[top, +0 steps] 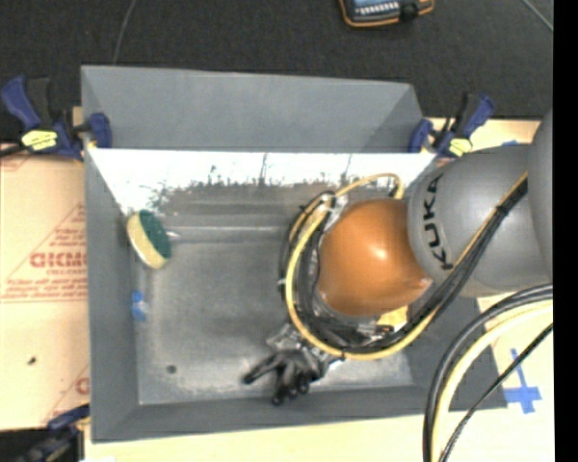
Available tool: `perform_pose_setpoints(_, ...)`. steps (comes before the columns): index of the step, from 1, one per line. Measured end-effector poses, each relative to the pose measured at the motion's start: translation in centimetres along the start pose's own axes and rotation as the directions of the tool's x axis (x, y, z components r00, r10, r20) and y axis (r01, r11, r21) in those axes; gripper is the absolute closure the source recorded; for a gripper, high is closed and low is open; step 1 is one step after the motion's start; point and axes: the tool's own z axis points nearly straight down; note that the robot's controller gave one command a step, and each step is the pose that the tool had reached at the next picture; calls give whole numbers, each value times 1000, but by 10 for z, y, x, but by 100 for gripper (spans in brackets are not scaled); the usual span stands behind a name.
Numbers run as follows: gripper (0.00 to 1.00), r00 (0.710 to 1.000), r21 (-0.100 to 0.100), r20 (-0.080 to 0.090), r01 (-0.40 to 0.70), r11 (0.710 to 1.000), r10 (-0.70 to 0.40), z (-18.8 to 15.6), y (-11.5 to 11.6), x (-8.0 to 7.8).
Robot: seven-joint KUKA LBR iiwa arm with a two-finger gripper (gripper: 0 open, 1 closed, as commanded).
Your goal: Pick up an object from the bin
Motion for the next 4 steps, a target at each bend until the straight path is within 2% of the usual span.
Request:
perform_pose_setpoints(1,100,999,-1,-2,44,999,-44,1,2,-5)
perform_pose_setpoints(2,100,999,-4,-3,40,999,-40,-28,3,-4)
perform_pose_setpoints(4,100,999,-2,0,33,999,-33,-50,2,-4)
